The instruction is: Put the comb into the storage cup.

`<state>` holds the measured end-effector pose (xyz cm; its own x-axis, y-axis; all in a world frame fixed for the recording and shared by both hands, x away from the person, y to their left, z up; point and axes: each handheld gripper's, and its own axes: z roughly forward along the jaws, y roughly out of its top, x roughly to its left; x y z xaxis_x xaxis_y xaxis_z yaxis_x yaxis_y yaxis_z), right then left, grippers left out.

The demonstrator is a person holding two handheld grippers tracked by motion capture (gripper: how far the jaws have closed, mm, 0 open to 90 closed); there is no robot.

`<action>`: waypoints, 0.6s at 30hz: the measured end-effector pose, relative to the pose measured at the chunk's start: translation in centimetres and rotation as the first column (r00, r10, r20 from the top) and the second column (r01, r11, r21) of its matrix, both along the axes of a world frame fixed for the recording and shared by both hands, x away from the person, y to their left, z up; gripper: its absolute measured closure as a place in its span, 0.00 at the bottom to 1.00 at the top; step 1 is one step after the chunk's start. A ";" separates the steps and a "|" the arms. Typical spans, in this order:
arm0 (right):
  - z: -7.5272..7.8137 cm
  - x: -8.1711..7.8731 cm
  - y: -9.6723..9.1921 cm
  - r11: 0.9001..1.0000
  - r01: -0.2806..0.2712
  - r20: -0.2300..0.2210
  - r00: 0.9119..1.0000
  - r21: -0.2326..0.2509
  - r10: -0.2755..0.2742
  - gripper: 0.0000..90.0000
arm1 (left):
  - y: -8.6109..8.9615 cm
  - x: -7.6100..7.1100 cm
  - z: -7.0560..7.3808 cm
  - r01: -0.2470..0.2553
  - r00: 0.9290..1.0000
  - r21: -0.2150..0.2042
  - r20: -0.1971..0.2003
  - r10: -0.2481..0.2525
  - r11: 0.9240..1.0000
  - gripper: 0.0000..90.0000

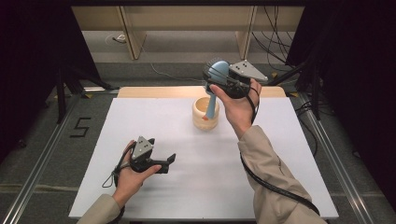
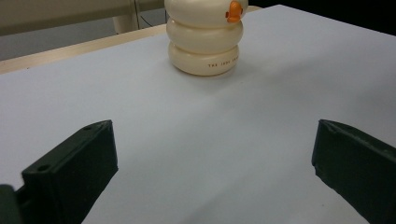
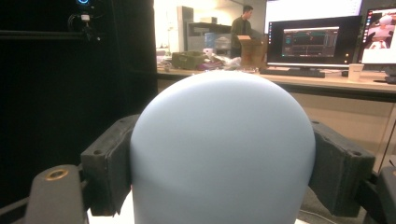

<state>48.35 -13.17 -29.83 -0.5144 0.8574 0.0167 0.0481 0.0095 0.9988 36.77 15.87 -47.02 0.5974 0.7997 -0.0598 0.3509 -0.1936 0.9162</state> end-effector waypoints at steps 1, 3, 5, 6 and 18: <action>0.0 0.0 0.0 1.000 0.001 -0.001 1.000 0.002 -0.001 0.23 | 0.0 0.0 0.0 -0.001 1.000 -0.001 0.001 0.001 1.000 0.00; 0.1 0.1 0.0 1.000 0.001 0.001 1.000 0.000 -0.001 0.23 | 0.0 0.0 0.0 -0.001 1.000 -0.001 0.001 0.001 1.000 0.00; 0.2 0.2 0.0 1.000 0.004 0.006 1.000 0.000 -0.004 0.23 | 0.0 0.0 0.0 0.000 1.000 -0.002 0.000 0.000 1.000 0.00; 0.2 0.2 0.0 1.000 0.005 0.006 1.000 0.001 -0.005 0.23 | 0.0 0.0 0.0 0.000 1.000 -0.002 0.000 0.000 1.000 0.00; 0.4 0.6 0.0 1.000 0.017 0.009 1.000 0.004 -0.017 0.23 | 0.0 0.0 0.0 -0.002 1.000 -0.005 -0.001 0.002 1.000 0.00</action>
